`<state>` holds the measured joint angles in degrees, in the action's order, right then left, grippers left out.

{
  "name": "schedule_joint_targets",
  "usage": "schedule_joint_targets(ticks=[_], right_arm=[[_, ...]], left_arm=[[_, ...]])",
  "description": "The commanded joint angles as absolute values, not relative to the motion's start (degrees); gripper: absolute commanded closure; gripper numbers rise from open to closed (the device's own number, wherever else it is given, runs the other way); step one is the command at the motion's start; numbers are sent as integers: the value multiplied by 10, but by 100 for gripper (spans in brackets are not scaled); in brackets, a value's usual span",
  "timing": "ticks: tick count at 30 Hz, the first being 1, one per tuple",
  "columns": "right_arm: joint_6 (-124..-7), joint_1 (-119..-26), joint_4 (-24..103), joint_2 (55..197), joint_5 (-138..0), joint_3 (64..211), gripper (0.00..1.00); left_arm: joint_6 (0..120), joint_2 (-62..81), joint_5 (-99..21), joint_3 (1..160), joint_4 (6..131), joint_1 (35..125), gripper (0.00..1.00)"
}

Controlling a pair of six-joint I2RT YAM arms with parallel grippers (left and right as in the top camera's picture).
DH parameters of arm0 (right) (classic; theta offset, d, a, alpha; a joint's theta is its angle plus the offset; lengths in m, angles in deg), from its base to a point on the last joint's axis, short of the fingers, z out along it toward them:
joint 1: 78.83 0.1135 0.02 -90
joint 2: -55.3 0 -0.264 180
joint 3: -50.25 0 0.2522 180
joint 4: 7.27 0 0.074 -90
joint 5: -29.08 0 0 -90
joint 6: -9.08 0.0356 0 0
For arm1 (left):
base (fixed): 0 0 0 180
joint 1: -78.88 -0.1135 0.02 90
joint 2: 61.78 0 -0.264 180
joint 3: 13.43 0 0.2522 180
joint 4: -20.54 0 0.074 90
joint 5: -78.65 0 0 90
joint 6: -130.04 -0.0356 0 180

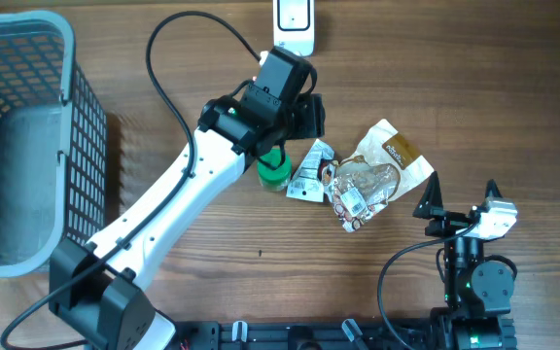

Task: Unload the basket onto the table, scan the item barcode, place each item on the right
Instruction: 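Lift the red tissue box out and place it near the scanner, then retract the left arm toward the basket and move right gripper over jar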

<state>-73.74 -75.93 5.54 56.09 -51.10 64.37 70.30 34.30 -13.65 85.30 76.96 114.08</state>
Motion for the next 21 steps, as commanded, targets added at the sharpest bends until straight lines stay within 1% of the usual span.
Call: schedule_joint_targets(ticks=[1,2,3,7,12,14,17,18,20,21], right_arm=[[-748,-761,53,559,-520,643,0],[-747,-761,53,559,-520,643,0],[-748,-761,53,559,-520,643,0],[-748,-761,53,559,-520,643,0],[-740,-761,52,559,-524,643,0],[-691,-761,55,559,-551,643,0],[-650,-761,49,559,-544,643,0],[-626,-761,30,559,-520,643,0],[-521,-761,23,559,-506,643,0],[-472,-761,22,559,-525,643,0]], left_arm=[[658,323,-73,860,822,1157,8],[657,319,-54,860,829,1163,2],[657,315,-39,860,833,1168,0],[654,281,29,860,845,1184,0],[607,210,43,860,848,1177,0],[592,176,69,859,845,1166,0],[566,133,72,857,827,1138,0],[562,116,72,857,822,1117,0],[563,98,72,857,821,1092,0],[563,91,72,857,821,1081,0]])
